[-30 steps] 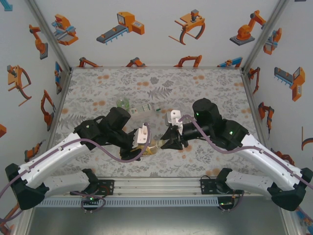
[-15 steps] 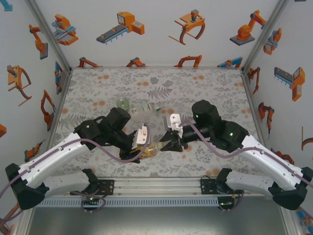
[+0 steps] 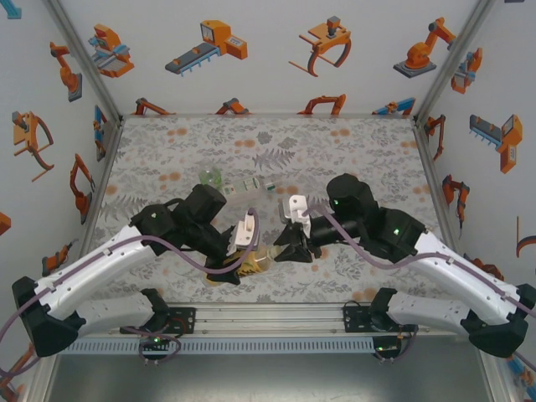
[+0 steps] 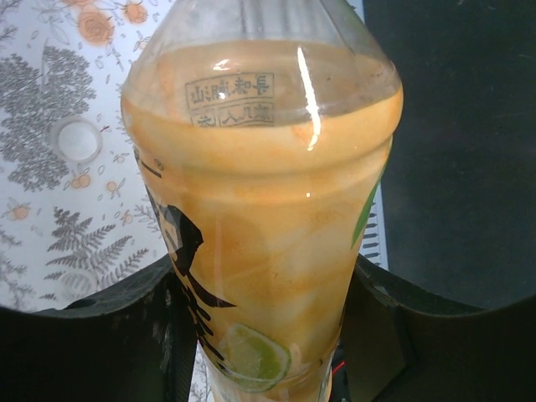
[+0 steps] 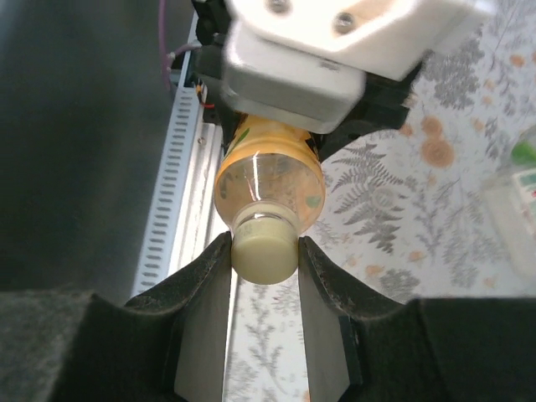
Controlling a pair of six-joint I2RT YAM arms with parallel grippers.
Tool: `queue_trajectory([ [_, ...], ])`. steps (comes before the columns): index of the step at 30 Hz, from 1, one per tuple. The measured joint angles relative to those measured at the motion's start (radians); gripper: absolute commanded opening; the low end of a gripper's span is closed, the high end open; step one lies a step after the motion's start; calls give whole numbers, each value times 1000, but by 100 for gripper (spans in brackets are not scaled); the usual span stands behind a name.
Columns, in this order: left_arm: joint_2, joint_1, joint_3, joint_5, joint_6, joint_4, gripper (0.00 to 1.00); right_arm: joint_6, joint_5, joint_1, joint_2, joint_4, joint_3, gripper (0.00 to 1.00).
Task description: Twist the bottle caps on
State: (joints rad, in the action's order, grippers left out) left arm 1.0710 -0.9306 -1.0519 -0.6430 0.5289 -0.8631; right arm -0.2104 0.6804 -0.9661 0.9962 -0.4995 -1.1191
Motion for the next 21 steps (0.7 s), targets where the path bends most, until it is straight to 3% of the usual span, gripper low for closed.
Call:
queue_trajectory([
  [8, -63, 0, 27, 113, -11, 43, 0, 573, -183, 0, -39, 168, 95, 0],
  [16, -64, 2, 37, 214, -21, 38, 0, 1234, -360, 1, 6, 110, 102, 0],
  [21, -55, 1, 41, 246, -20, 40, 0, 1520, -418, 1, 9, 65, 119, 0],
])
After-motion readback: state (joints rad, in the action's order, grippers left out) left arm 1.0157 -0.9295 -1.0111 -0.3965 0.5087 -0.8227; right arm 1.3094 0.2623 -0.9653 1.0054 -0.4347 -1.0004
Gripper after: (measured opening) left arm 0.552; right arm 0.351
